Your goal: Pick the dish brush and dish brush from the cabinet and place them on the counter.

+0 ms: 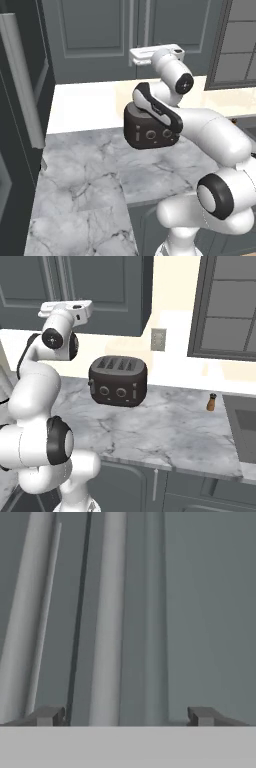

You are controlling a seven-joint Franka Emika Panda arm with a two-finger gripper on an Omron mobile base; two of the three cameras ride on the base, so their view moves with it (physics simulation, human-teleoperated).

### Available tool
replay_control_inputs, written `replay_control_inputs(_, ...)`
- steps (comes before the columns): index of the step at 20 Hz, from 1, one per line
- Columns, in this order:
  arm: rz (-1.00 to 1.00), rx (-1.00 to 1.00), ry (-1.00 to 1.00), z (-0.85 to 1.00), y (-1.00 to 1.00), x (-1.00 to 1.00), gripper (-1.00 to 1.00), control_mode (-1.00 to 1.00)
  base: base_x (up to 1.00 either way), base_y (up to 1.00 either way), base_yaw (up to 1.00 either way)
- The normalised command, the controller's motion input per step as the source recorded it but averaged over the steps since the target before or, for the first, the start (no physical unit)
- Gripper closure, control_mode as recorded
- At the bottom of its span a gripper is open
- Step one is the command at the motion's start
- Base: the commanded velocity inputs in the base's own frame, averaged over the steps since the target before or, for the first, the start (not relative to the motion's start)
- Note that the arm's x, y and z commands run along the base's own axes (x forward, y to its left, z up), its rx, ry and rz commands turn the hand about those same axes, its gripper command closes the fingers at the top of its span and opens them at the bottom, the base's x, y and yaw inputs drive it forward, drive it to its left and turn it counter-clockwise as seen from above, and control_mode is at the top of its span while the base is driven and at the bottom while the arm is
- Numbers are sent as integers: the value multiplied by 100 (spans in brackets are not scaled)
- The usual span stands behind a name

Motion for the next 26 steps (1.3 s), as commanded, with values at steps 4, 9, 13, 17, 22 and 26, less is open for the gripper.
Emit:
replay_control_inputs(4, -1, 0, 5, -3, 2, 63, -100, -100, 0, 0, 0)
replay_control_inputs(9, -1, 0, 5, -7, 10, 57, -100, -100, 0, 0, 0)
replay_control_inputs(13, -1, -4, 4, -8, 22, 31, 100, -100, 0, 0, 0)
replay_control_inputs(17, 0, 0, 0, 0, 0, 0, 100, -100, 0, 0, 0)
replay_control_inputs(22, 0, 0, 0, 0, 0, 0, 100, -100, 0, 0, 0)
replay_control_inputs(26, 0, 0, 3, 0, 0, 2, 100, -100, 0, 0, 0)
